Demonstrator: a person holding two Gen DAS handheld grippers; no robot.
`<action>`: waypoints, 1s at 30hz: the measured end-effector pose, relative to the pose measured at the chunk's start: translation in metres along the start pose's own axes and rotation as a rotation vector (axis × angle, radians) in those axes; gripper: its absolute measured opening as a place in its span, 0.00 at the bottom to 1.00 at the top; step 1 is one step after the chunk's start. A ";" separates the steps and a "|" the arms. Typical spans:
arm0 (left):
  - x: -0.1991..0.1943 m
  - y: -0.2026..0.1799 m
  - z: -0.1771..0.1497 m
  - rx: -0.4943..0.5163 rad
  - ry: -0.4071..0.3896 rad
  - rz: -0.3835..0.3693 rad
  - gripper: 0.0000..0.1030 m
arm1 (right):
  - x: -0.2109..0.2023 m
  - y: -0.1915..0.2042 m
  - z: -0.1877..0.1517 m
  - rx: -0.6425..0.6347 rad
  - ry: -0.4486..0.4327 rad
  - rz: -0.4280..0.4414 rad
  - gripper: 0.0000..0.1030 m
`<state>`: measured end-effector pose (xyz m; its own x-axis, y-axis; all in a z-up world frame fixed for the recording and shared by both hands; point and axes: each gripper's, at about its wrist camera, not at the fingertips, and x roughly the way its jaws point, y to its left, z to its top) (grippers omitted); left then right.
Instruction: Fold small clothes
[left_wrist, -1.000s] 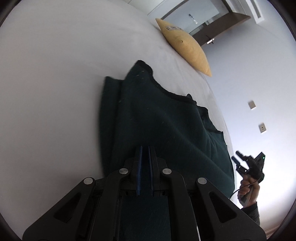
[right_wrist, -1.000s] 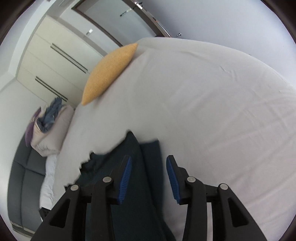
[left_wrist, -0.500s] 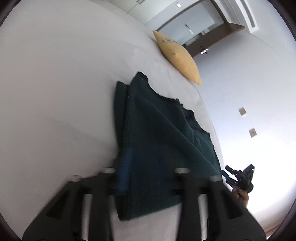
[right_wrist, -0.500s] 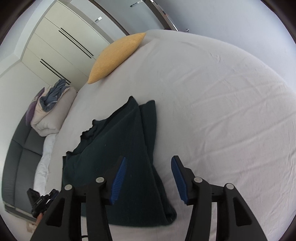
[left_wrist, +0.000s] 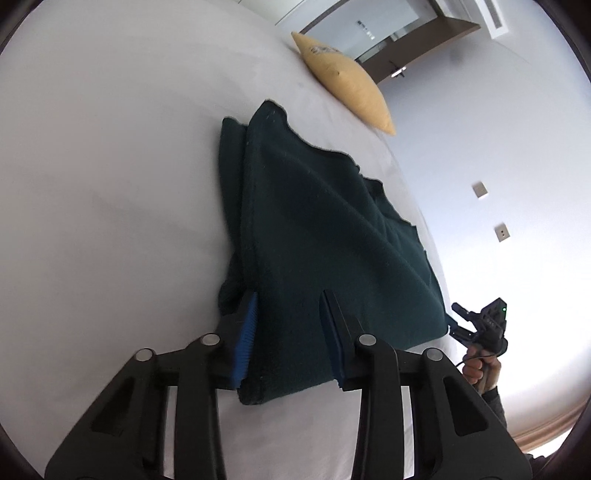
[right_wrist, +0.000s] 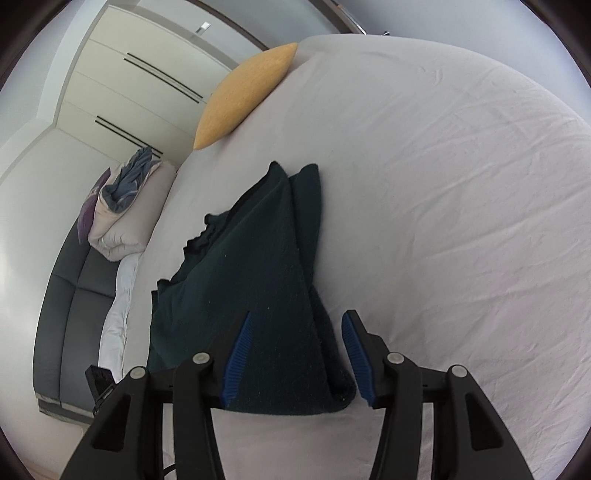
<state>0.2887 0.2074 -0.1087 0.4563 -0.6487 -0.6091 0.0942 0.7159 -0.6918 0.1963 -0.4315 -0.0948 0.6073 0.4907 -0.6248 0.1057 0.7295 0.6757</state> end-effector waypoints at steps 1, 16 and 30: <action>0.000 0.000 -0.001 0.004 0.001 -0.007 0.31 | 0.000 0.000 -0.001 -0.003 0.008 0.008 0.52; 0.018 0.000 0.004 0.001 0.066 -0.063 0.29 | -0.001 -0.009 -0.007 0.017 0.057 0.064 0.52; 0.013 -0.013 -0.001 0.069 0.028 -0.005 0.06 | 0.005 0.002 -0.005 -0.033 0.086 0.053 0.29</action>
<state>0.2925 0.1890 -0.1084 0.4307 -0.6589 -0.6167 0.1579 0.7278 -0.6674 0.1955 -0.4250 -0.0991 0.5418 0.5670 -0.6205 0.0482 0.7161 0.6963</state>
